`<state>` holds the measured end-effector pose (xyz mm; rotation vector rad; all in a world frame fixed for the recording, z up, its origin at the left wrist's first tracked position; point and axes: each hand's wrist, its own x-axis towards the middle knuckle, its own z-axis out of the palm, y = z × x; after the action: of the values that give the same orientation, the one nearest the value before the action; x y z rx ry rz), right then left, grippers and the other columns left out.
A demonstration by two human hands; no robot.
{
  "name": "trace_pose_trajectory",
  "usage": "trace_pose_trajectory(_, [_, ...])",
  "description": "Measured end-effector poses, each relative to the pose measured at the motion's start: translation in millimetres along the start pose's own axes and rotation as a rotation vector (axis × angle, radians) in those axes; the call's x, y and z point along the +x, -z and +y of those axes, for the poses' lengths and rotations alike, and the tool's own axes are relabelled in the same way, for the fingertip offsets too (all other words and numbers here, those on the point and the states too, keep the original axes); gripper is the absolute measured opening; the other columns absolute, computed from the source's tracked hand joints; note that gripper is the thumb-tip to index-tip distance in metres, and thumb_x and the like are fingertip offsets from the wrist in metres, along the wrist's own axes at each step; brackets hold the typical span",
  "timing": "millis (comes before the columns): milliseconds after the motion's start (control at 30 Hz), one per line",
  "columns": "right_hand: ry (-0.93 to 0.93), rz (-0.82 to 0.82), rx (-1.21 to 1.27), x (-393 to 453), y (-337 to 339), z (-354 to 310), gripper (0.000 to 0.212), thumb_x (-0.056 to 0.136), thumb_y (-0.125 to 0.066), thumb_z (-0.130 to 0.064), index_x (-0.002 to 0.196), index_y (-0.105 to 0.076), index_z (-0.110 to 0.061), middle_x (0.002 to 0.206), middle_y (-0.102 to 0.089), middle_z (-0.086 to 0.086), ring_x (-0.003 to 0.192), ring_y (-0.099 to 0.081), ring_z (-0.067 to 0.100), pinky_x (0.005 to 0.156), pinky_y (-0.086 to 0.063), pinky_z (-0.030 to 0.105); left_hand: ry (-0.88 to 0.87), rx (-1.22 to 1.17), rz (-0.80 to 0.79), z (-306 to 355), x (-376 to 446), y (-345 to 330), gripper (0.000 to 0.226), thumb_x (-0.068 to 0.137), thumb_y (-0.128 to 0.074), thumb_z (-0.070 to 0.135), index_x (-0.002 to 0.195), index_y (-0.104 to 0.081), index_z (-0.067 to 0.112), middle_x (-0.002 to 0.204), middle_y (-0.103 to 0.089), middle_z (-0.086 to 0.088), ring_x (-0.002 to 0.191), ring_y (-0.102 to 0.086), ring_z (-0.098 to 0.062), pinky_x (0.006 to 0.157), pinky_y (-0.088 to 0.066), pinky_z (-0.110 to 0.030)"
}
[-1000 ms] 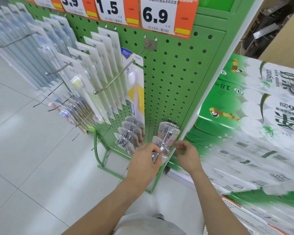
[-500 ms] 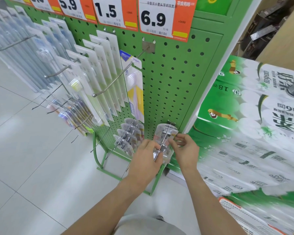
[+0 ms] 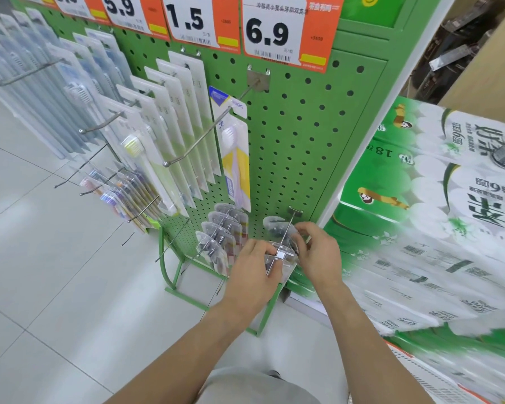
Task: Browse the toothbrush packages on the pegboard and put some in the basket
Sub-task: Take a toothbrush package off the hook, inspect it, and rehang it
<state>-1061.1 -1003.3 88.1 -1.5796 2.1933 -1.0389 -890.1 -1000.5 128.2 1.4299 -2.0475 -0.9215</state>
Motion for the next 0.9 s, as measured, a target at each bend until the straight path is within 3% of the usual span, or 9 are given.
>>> trace_pose_trajectory(200, [-0.058, -0.071, -0.117, -5, 8, 12, 0.011, 0.095, -0.070, -0.021, 0.104, -0.077, -0.021, 0.096, -0.077, -0.002, 0.076, -0.069, 0.019, 0.068, -0.051, 0.026, -0.004, -0.021, 0.010, 3, 0, 4, 0.017, 0.094, -0.065, 0.023, 0.109, -0.062, 0.016, 0.115, -0.056, 0.003, 0.104, -0.057, -0.015, 0.091, -0.047, -0.031])
trace_pose_trajectory(400, [-0.255, -0.106, -0.060, -36, 45, 34, 0.006, 0.094, -0.070, -0.023, 0.098, -0.073, -0.019, 0.092, -0.075, -0.003, 0.080, -0.067, 0.017, 0.075, -0.055, 0.032, -0.125, 0.134, 0.096, 9, -7, 10, 0.025, 0.094, -0.060, 0.028, 0.114, -0.059, 0.013, 0.116, -0.052, -0.002, 0.110, -0.048, -0.018, 0.096, -0.044, -0.032])
trace_pose_trajectory(500, [-0.317, -0.055, 0.072, -52, 76, 30, 0.007, 0.094, -0.069, -0.031, 0.090, -0.065, -0.027, 0.087, -0.069, -0.011, 0.086, -0.067, 0.016, 0.076, -0.051, 0.033, -0.225, 0.022, 0.225, 18, -12, 20, 0.024, 0.093, -0.050, 0.032, 0.107, -0.060, 0.014, 0.113, -0.054, 0.002, 0.110, -0.050, -0.016, 0.097, -0.042, -0.027])
trace_pose_trajectory(600, [-0.315, 0.027, 0.233, -61, 102, 12, 0.010, 0.095, -0.069, -0.021, 0.093, -0.063, -0.028, 0.087, -0.069, -0.010, 0.086, -0.068, 0.016, 0.075, -0.053, 0.035, -0.251, -0.142, 0.254, 35, -18, 33, 0.024, 0.099, -0.046, 0.030, 0.100, -0.063, 0.014, 0.103, -0.059, 0.006, 0.102, -0.056, -0.012, 0.089, -0.042, -0.020])
trace_pose_trajectory(700, [-0.240, 0.126, 0.478, -64, 121, -22, 0.019, 0.094, -0.069, -0.009, 0.096, -0.065, -0.027, 0.086, -0.072, -0.011, 0.080, -0.069, 0.009, 0.073, -0.055, 0.022, -0.219, -0.216, 0.196, 53, -27, 46, 0.028, 0.103, -0.040, 0.033, 0.099, -0.064, 0.017, 0.095, -0.061, 0.010, 0.096, -0.057, -0.009, 0.084, -0.043, -0.022])
trace_pose_trajectory(800, [-0.204, 0.104, 0.743, -70, 124, -49, 0.016, 0.088, -0.068, -0.010, 0.103, -0.067, -0.013, 0.084, -0.074, 0.000, 0.076, -0.070, 0.014, 0.072, -0.060, 0.026, -0.167, -0.294, 0.103, 58, -37, 54, 0.039, 0.103, -0.037, 0.047, 0.120, -0.061, 0.021, 0.108, -0.066, 0.014, 0.105, -0.061, -0.002, 0.089, -0.047, -0.018])
trace_pose_trajectory(900, [-0.214, -0.003, 0.837, -81, 114, -66, 0.023, 0.084, -0.068, -0.011, 0.106, -0.068, -0.005, 0.085, -0.076, 0.006, 0.075, -0.071, 0.017, 0.071, -0.061, 0.031, -0.087, -0.440, -0.025, 56, -43, 61, 0.048, 0.101, -0.036, 0.055, 0.137, -0.052, 0.027, 0.116, -0.068, 0.018, 0.112, -0.060, 0.007, 0.090, -0.044, -0.008])
